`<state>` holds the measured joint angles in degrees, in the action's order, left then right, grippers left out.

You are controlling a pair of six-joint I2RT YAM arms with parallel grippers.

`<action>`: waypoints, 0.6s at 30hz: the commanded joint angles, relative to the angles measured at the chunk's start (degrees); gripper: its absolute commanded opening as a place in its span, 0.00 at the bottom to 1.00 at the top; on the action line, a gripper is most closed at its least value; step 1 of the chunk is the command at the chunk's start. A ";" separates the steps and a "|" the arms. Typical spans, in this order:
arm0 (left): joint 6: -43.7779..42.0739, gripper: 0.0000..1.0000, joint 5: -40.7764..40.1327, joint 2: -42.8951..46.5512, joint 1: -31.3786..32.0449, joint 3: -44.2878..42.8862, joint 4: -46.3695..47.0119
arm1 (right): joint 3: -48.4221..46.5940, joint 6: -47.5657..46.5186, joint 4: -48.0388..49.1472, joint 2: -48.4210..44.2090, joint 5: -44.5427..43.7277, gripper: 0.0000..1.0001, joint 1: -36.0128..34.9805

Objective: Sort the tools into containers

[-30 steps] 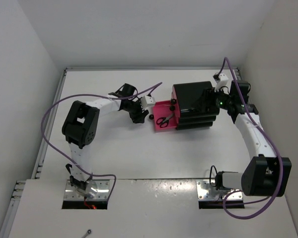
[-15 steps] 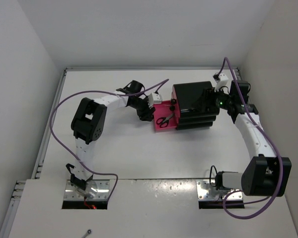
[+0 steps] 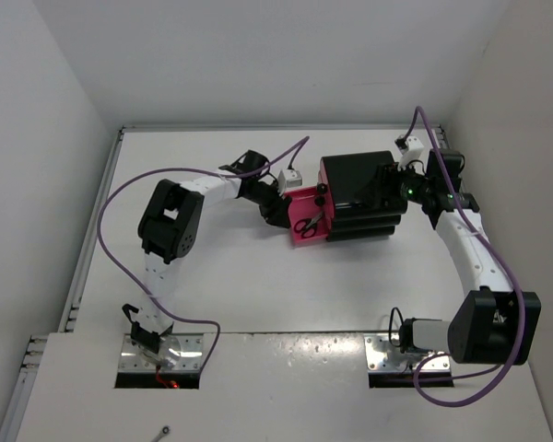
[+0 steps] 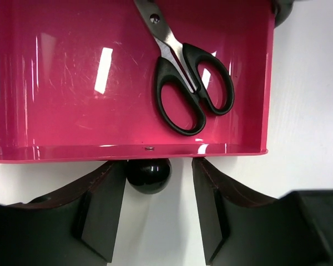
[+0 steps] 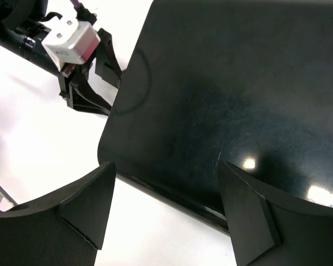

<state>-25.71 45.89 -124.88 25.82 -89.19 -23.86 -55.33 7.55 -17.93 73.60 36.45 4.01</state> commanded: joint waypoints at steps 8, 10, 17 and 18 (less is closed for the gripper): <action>8.14 0.56 5.97 0.60 0.81 -2.21 12.17 | 0.66 -0.34 -6.06 2.77 -2.26 0.75 0.21; 8.75 0.55 5.97 -0.80 1.33 -3.44 12.17 | 0.66 -0.34 -6.06 2.77 -2.26 0.75 0.21; 10.51 0.55 7.10 -4.50 2.91 -9.15 12.17 | 1.18 -0.34 -6.06 2.77 -2.78 0.75 0.21; 11.12 0.55 7.11 -5.19 2.92 -9.16 12.17 | 1.19 -0.34 -6.06 2.77 -2.78 0.75 0.21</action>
<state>-15.73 50.13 -128.97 27.53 -96.05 -14.28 -55.64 7.53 -17.91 74.04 36.42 4.01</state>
